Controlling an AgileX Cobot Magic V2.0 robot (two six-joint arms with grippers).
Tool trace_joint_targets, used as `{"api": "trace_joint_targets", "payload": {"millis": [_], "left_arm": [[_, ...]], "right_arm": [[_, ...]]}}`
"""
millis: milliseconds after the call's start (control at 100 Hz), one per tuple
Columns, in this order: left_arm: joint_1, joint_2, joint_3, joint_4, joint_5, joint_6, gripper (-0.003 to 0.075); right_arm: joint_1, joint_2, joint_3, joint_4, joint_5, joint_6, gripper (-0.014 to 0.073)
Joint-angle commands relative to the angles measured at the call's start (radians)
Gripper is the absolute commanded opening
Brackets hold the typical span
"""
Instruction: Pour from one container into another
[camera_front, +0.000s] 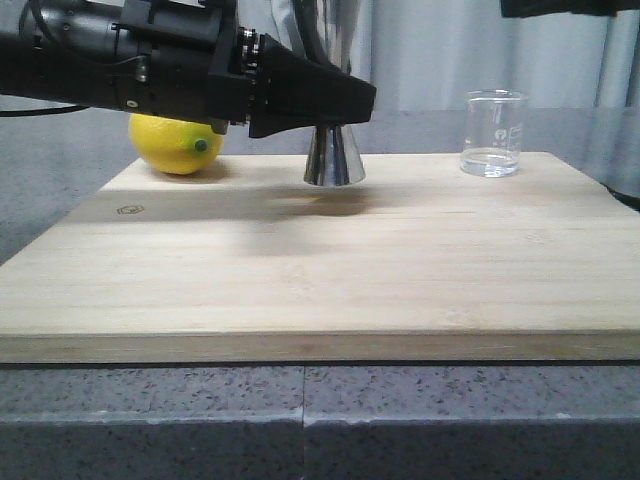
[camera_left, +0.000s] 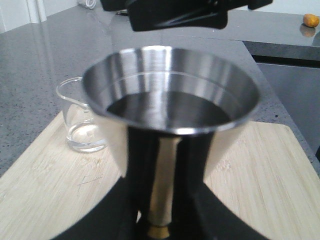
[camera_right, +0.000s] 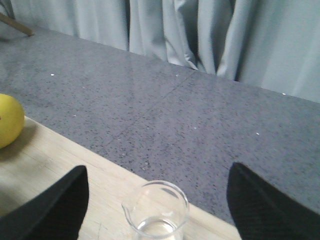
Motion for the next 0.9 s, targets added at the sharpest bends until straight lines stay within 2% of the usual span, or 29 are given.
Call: {"api": "trace_joint_targets", "payload": {"millis": [0, 130, 370, 890], "left_arm": [[0.003, -0.044, -0.028, -0.075, 0.106, -0.008, 0.0062], [0.003, -0.044, -0.028, -0.075, 0.106, -0.008, 0.0062], [0.003, -0.044, -0.028, -0.075, 0.106, -0.008, 0.0063], [0.003, -0.044, -0.028, -0.075, 0.106, -0.008, 0.0062]], "right_arm": [[0.006, -0.09, -0.027, -0.094, 0.067, 0.154, 0.0537], [0.03, -0.163, -0.027, -0.304, 0.142, 0.381, 0.0536], [0.03, -0.217, -0.027, -0.633, 0.14, 0.754, 0.0536], [0.03, -0.226, -0.025, -0.633, 0.095, 0.756, 0.0531]]}}
